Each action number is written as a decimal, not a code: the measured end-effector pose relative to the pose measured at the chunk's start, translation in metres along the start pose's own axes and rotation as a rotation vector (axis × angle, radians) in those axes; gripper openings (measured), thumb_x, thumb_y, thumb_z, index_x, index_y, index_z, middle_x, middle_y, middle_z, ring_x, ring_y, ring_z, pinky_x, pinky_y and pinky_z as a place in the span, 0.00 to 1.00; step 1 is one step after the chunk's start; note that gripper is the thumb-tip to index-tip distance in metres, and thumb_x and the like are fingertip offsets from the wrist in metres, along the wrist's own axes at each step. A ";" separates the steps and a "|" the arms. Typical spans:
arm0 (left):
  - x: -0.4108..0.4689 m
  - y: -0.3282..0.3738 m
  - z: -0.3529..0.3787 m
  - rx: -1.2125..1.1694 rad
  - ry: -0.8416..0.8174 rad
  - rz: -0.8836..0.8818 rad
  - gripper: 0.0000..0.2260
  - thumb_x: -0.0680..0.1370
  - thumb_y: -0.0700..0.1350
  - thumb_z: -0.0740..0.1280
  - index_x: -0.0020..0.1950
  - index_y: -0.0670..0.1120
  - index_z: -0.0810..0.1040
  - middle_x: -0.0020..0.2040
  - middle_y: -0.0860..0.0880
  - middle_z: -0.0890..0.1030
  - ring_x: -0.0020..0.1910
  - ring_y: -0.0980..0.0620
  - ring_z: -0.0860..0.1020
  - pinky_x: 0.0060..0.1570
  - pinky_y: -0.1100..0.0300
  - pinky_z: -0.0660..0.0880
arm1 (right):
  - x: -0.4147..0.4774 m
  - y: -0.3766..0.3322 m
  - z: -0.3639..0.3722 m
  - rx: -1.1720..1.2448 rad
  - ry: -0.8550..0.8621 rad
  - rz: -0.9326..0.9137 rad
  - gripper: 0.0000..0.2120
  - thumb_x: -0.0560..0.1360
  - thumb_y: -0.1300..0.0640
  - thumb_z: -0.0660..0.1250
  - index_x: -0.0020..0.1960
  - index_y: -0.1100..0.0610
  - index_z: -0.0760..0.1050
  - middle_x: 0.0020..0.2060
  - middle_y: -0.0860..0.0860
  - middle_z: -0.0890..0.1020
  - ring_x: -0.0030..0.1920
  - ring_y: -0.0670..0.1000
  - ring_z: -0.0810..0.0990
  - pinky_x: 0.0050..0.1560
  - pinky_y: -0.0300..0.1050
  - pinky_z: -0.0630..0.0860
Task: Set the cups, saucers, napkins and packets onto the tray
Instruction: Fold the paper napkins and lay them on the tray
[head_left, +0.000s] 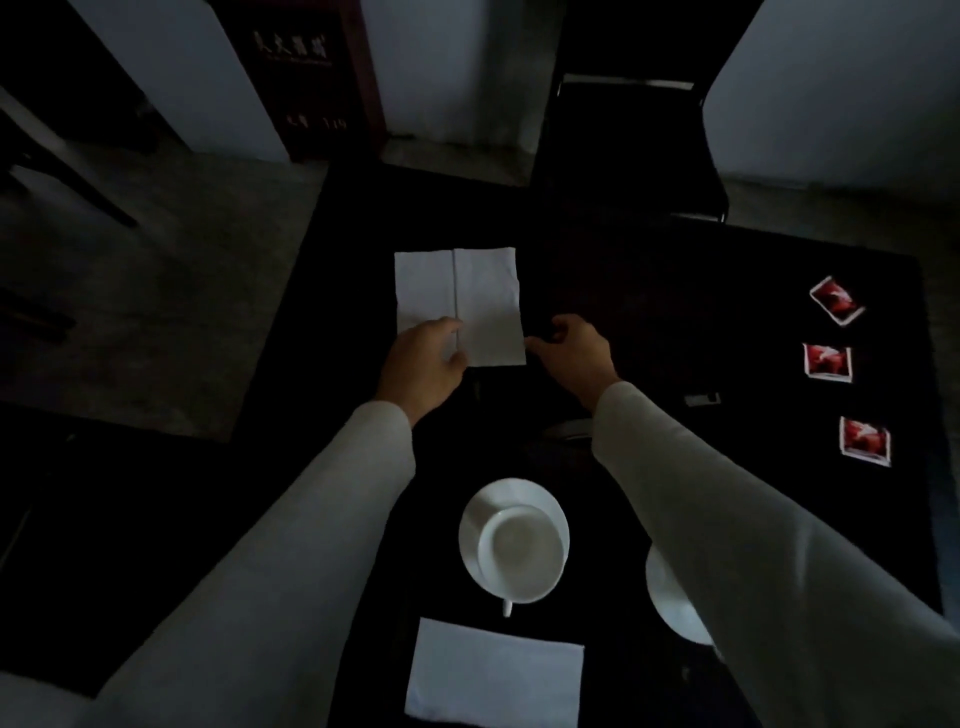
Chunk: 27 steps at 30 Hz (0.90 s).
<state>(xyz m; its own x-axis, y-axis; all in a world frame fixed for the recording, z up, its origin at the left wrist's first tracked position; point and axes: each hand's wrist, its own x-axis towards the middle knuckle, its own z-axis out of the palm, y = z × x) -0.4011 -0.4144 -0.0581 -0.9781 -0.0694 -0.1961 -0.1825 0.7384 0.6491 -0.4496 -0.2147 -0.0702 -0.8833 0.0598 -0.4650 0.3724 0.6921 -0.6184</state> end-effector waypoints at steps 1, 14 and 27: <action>0.002 -0.001 0.003 0.011 0.000 0.001 0.19 0.77 0.41 0.70 0.68 0.43 0.78 0.64 0.41 0.81 0.61 0.41 0.80 0.62 0.53 0.76 | 0.005 -0.002 0.003 -0.002 -0.002 0.001 0.31 0.76 0.48 0.72 0.74 0.60 0.69 0.63 0.57 0.80 0.63 0.58 0.79 0.56 0.43 0.73; 0.015 -0.018 0.019 -0.005 -0.014 0.014 0.11 0.77 0.41 0.70 0.58 0.41 0.81 0.46 0.42 0.83 0.47 0.43 0.82 0.52 0.50 0.79 | 0.032 -0.016 0.034 0.189 0.006 0.095 0.15 0.74 0.49 0.75 0.56 0.56 0.81 0.52 0.53 0.84 0.50 0.52 0.81 0.51 0.45 0.77; 0.025 -0.021 0.012 -0.280 0.089 -0.122 0.07 0.78 0.43 0.70 0.54 0.43 0.84 0.46 0.48 0.86 0.48 0.49 0.85 0.48 0.61 0.79 | 0.029 -0.052 0.050 0.374 0.120 -0.044 0.14 0.73 0.55 0.75 0.58 0.53 0.82 0.43 0.43 0.83 0.46 0.46 0.84 0.43 0.31 0.77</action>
<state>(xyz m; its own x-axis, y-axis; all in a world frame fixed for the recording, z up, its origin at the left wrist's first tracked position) -0.4208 -0.4242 -0.0856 -0.9499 -0.2135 -0.2281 -0.3074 0.5083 0.8044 -0.4800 -0.2846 -0.0827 -0.9194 0.1345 -0.3695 0.3920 0.3873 -0.8345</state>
